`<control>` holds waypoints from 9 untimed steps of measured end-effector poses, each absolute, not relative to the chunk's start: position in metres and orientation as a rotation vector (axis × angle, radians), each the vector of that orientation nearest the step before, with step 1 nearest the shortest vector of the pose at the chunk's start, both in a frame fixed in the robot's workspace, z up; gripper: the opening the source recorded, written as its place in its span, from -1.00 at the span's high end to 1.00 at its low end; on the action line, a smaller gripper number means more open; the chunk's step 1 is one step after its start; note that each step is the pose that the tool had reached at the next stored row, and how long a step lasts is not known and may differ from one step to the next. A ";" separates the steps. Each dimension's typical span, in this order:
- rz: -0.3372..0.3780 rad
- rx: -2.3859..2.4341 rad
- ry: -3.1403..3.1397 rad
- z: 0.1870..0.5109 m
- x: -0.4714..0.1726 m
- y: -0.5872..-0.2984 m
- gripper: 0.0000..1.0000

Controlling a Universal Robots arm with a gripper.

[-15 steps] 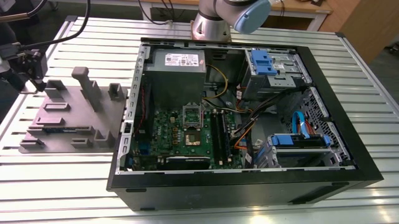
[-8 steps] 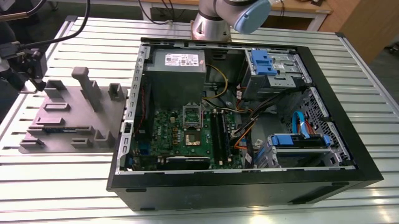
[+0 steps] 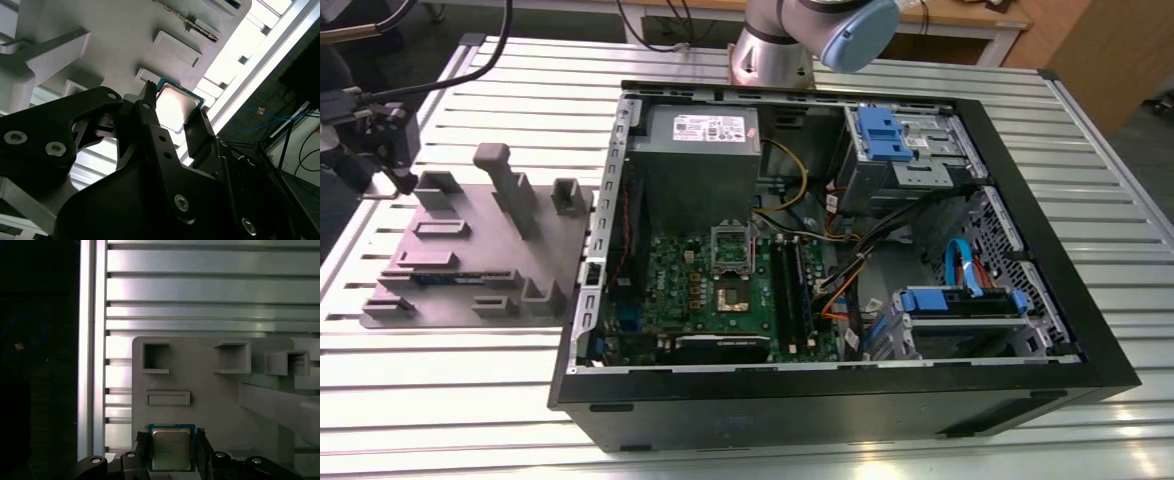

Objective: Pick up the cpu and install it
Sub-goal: 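Pick up the cpu and move it towards the insertion slot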

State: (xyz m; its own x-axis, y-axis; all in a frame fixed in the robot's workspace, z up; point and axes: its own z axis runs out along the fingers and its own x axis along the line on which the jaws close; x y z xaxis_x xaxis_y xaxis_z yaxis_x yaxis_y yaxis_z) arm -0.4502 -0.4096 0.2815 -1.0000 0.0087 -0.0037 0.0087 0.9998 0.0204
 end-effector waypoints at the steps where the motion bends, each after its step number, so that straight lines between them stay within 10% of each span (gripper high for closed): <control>1: 0.032 0.014 3.138 0.282 -0.450 -0.410 0.06; 9: 0.031 0.014 3.138 0.283 -0.450 -0.410 0.06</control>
